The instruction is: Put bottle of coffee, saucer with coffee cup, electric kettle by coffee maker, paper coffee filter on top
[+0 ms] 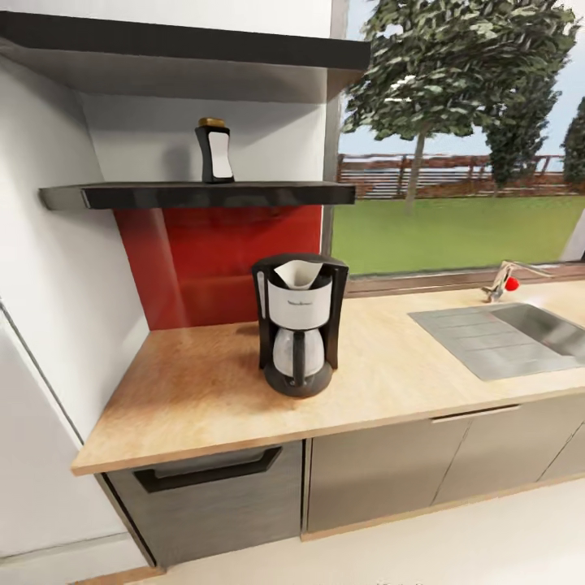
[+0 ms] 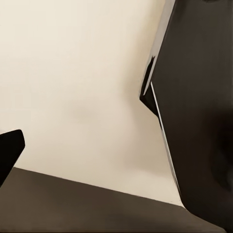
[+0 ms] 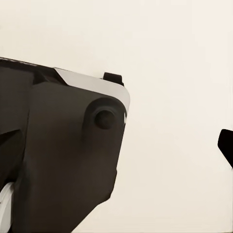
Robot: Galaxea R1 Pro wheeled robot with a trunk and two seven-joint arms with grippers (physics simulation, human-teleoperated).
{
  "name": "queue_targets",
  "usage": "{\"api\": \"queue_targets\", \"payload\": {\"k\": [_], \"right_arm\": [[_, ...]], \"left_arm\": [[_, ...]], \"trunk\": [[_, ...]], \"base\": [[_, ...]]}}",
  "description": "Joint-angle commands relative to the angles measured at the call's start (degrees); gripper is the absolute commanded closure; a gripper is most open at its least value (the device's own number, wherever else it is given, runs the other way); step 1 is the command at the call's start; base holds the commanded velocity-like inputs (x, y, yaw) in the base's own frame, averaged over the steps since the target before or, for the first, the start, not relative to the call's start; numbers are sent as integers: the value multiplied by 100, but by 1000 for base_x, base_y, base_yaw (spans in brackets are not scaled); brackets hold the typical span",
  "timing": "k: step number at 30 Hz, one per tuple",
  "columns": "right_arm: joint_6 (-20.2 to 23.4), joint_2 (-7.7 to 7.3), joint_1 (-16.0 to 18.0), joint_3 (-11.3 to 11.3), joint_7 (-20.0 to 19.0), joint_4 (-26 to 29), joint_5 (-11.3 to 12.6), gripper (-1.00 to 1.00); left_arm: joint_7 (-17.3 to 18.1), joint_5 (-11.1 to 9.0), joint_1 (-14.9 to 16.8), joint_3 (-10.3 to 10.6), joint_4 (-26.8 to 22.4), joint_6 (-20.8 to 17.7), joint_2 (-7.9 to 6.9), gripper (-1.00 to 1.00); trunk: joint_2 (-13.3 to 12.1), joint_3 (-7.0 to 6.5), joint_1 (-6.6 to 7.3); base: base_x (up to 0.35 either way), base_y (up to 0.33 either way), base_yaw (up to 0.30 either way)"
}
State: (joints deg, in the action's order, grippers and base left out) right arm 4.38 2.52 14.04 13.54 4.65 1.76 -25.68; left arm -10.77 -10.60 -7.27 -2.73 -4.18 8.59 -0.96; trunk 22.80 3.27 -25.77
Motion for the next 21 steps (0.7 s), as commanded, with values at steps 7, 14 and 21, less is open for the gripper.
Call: {"api": "queue_targets", "payload": {"k": [7,14,21], "right_arm": [[28,-5,2,44,9,9,-60,-100],[27,-6,3,40,9,9,-60,-100],[27,2,5,35,9,16,-60,-100]], "left_arm": [[-23,-16,-3,-2,-24,41,8,-100],[4,85,28,55,-280,122,17,-100],[13,568,170,70,-1556,331,-8,-100]], "trunk": [[12,24,-1],[12,26,-1],[12,26,-1]], "base": [[-143,-273,218],[-12,-103,23],[-1,-6,1]]}}
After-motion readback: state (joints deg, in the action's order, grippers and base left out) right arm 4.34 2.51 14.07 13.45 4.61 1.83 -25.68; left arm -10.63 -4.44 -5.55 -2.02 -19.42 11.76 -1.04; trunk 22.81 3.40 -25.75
